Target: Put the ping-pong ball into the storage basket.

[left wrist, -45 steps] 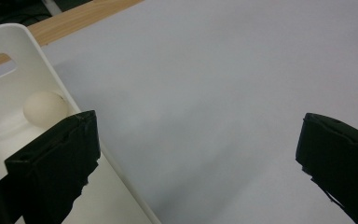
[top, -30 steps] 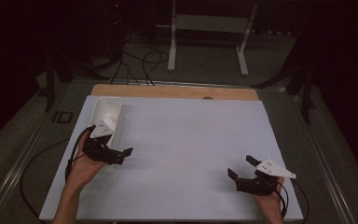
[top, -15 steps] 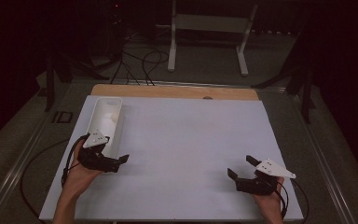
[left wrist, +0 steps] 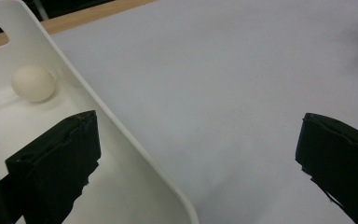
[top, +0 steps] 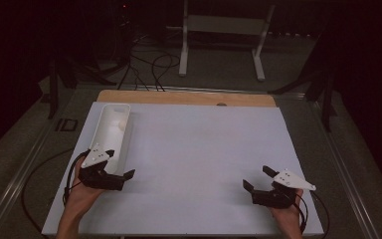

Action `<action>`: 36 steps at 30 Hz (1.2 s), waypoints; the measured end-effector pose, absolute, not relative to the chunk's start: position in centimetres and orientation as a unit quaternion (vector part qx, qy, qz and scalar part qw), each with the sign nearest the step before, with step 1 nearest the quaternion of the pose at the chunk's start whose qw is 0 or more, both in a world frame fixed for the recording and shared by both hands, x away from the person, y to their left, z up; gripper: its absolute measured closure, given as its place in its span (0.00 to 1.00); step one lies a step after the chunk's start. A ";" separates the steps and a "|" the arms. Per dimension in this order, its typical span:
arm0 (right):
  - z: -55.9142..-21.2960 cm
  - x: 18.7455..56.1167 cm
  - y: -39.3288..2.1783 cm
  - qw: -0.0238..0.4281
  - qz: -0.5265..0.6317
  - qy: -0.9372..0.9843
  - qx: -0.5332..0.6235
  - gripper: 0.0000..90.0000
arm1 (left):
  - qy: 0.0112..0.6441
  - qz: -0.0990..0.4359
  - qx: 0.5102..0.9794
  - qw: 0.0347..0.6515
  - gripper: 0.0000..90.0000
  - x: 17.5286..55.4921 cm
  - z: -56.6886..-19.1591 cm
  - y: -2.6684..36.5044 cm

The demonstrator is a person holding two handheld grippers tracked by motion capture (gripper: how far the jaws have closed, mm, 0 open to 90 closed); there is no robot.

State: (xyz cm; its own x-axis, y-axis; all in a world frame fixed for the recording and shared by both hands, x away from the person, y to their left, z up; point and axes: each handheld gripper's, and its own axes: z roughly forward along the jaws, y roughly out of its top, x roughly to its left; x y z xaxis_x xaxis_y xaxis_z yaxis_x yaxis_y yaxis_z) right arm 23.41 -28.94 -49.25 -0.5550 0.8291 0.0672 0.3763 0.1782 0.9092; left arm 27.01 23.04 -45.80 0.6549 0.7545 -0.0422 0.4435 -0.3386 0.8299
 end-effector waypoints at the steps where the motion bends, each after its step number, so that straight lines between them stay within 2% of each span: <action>1: -49.3 23.4 -28.9 0.231 0.491 0.732 0.411 0.09 | 0.375 0.176 0.797 0.439 0.01 26.9 -45.8 23.1; 9: -49.3 23.5 -29.0 0.230 0.491 0.733 0.411 0.09 | 0.376 0.177 0.790 0.452 0.01 26.2 -46.2 23.7; 25: -49.3 23.8 -28.9 0.225 0.500 0.735 0.399 0.09 | 0.357 0.210 0.767 0.490 0.01 24.7 -47.1 24.9; 36: -48.9 24.6 -29.2 0.232 0.505 0.733 0.392 0.09 | 0.350 0.232 0.762 0.492 0.02 24.4 -47.5 24.7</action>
State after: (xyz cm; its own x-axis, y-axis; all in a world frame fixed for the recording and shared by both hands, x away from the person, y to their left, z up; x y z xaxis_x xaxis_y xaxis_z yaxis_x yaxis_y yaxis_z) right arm 24.56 -29.15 -48.89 -0.5854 0.8088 0.0559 0.3412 0.1832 0.9220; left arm 24.41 24.69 -47.53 0.6466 0.7628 0.0095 0.3059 -0.2707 0.9128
